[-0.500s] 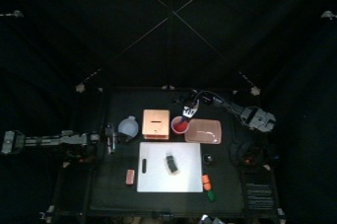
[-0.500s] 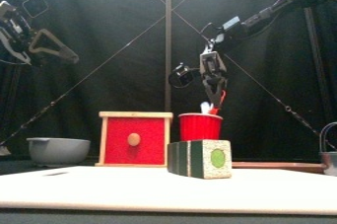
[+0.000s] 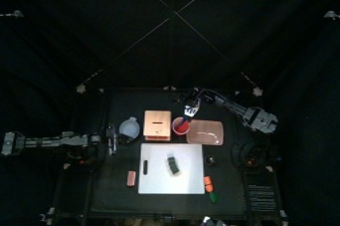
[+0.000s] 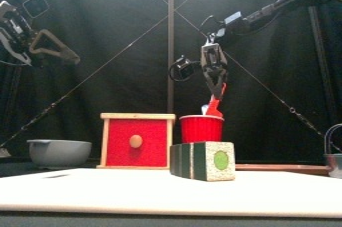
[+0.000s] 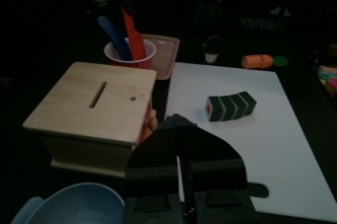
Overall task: Place sushi on board then cut the sushi with the knife then place the pieces on the plate
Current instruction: Grasp knife edge with left hand
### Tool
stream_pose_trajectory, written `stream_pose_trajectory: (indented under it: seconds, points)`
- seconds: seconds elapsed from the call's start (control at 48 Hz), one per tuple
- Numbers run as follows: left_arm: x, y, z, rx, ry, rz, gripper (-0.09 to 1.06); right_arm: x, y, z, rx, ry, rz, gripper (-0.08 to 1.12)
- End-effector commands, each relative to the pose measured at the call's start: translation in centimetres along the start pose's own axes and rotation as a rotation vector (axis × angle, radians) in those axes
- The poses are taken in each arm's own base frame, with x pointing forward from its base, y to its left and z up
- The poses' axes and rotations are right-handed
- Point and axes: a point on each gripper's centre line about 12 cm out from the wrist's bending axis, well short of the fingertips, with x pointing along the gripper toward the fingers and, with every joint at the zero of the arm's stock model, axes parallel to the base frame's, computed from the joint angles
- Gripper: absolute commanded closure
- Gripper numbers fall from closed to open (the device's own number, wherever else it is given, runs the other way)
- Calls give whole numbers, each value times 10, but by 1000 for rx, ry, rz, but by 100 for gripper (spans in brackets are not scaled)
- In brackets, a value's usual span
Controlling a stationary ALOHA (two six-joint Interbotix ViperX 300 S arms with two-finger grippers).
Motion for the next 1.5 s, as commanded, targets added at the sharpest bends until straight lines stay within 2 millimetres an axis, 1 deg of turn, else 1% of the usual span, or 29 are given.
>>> stream_pose_trajectory:
  seconds: [0.021, 0.146, 0.333, 0.542, 0.708, 0.938, 0.958, 1.021, 1.104, 1.292, 1.438, 1.5]
  points:
    - [1, 1, 6, -4, -14, 3, 77, -23, 10, 3, -32, -49, -11, 69]
    - [1, 1, 6, -2, -14, 3, 77, -34, 13, 2, -42, -65, -23, 69]
    - [1, 0, 8, -2, -20, 3, 77, -52, 11, -3, -45, -89, -61, 69]
    - [2, 0, 10, -2, -28, 3, 77, -71, 11, -14, -44, -124, -96, 69]
    - [2, 0, 14, -4, -40, 3, 77, -91, 20, -25, -62, -167, -135, 69]
    - [2, 0, 27, -1, -87, 3, 77, -119, 44, -48, -104, -252, -165, 69]
    - [2, 0, 29, 1, -92, 1, 77, -124, 49, -52, -112, -271, -169, 69]
    - [3, 0, 31, 0, -101, 1, 77, -129, 59, -58, -132, -300, -176, 69]
    - [2, -1, 35, 0, -118, -4, 77, -133, 73, -65, -167, -342, -183, 69]
    - [2, -2, 42, -1, -173, -7, 77, -128, 105, -81, -244, -456, -185, 69]
    - [1, -3, 45, -1, -205, -11, 77, -125, 118, -99, -183, -599, -173, 69]
    - [1, -3, 46, 0, -210, -16, 77, -120, 122, -109, -165, -647, -161, 69]
